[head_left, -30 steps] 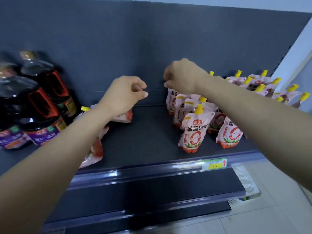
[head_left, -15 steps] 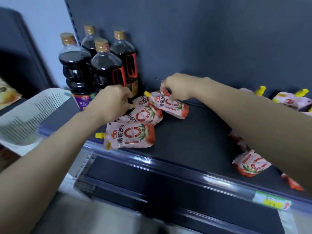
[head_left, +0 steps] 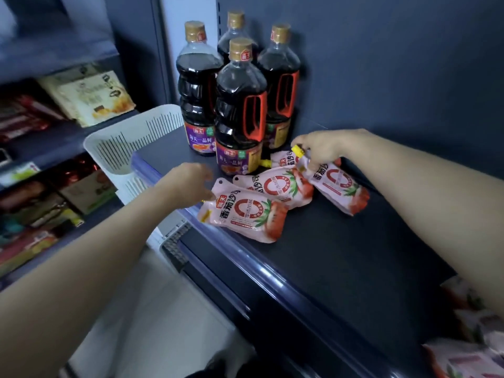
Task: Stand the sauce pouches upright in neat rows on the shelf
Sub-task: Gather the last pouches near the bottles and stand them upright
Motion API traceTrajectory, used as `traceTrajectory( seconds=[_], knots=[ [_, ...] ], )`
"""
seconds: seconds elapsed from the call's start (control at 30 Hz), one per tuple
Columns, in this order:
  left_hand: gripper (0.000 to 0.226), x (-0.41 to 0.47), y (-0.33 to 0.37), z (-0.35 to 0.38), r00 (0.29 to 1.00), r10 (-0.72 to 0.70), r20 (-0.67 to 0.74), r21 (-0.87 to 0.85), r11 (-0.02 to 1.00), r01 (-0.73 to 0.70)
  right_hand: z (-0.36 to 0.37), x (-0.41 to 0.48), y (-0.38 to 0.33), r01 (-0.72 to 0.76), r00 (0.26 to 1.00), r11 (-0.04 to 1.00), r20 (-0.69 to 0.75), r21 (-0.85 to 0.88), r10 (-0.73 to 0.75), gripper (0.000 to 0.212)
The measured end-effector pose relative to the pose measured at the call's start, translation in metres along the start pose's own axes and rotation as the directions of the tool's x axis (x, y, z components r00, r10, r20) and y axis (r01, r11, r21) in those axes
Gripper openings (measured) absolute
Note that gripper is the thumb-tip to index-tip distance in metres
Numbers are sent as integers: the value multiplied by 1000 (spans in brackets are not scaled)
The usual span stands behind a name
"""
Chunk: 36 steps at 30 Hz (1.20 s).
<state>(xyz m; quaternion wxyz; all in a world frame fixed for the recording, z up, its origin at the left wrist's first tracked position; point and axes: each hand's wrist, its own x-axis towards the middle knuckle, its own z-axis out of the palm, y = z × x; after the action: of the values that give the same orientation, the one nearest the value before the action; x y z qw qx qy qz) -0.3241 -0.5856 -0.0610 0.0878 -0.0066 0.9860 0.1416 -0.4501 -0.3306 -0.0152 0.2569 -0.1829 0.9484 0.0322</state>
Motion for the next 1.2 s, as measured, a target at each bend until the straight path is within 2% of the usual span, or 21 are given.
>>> traceTrajectory(
  seconds=[0.27, 0.43, 0.53, 0.63, 0.7, 0.8, 0.97, 1.13, 1.2],
  knots=[
    [44, 0, -6, 15, 982, -124, 140, -45, 990, 131, -1, 6, 14, 75, 984, 993, -157, -96, -90, 56],
    [27, 1, 6, 4, 980, -134, 149, -118, 981, 152, -12, -14, 23, 85, 980, 993, -175, -79, -98, 28],
    [19, 2, 32, -16, 997, -18, 72, -166, 986, 30, -20, -33, 32, 48, 983, 998, -174, -46, -55, 30],
    [21, 4, 72, -33, 990, 136, -26, -211, 968, -138, -26, -58, 44, -19, 984, 1000, -180, 0, 19, 27],
    [21, 4, 98, -38, 964, 259, -66, -255, 929, -267, -27, -76, 53, -73, 981, 997, -181, 30, 77, 25],
    [19, 5, 128, -37, 908, 416, -48, -335, 850, -407, -22, -100, 68, -165, 966, 984, -194, 62, 174, 20],
    [20, 8, 159, -34, 827, 562, -27, -371, 762, -531, -12, -124, 86, -316, 914, 946, -241, 79, 326, 27],
    [18, 18, 170, -33, 789, 613, -23, -361, 731, -579, -4, -131, 99, -449, 842, 892, -310, 55, 443, 13],
    [16, 22, 175, -30, 783, 621, -23, -369, 723, -584, 0, -134, 104, -493, 813, 865, -306, 91, 495, 24]
  ],
)
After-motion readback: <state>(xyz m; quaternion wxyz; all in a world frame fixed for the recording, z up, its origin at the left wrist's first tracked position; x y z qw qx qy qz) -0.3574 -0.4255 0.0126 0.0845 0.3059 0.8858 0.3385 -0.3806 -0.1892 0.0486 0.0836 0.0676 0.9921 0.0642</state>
